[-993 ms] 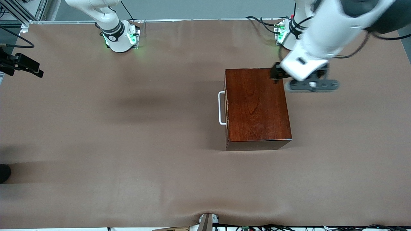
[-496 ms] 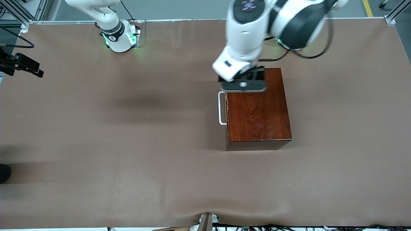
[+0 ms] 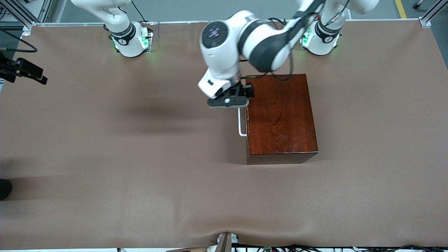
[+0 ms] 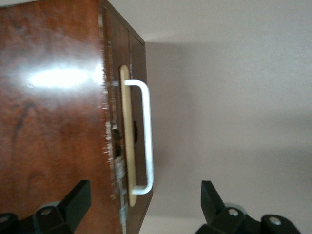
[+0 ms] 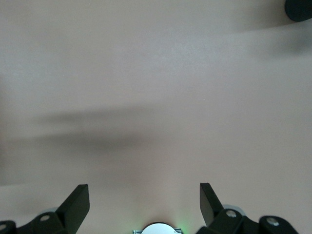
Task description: Open drawer, take yellow block, close drawer
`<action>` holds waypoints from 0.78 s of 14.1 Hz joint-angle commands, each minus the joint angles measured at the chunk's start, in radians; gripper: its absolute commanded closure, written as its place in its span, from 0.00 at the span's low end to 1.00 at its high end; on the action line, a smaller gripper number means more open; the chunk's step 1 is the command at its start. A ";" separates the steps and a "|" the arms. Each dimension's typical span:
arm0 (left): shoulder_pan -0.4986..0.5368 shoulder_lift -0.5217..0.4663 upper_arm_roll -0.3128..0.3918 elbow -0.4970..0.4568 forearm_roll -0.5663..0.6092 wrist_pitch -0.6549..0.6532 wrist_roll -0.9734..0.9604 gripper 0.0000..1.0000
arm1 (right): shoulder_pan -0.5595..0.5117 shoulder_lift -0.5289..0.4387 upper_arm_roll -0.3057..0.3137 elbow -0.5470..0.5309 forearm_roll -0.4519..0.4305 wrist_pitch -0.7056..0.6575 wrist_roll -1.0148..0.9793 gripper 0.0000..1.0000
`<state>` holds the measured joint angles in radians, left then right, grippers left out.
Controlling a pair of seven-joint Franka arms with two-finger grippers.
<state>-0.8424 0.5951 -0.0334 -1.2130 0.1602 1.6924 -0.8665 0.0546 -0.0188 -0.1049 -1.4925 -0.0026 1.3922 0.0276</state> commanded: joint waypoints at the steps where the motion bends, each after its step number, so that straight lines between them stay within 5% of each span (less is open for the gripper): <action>1: -0.098 0.089 0.107 0.081 0.024 0.007 -0.026 0.00 | -0.022 0.003 0.014 0.012 0.004 -0.009 0.005 0.00; 11: -0.124 0.201 0.107 0.040 0.101 0.004 -0.025 0.00 | -0.024 0.005 0.013 0.012 0.007 -0.007 0.003 0.00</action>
<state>-0.9520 0.7684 0.0690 -1.1883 0.2381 1.7054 -0.8877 0.0527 -0.0186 -0.1053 -1.4925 -0.0026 1.3922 0.0276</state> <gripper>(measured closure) 0.000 0.000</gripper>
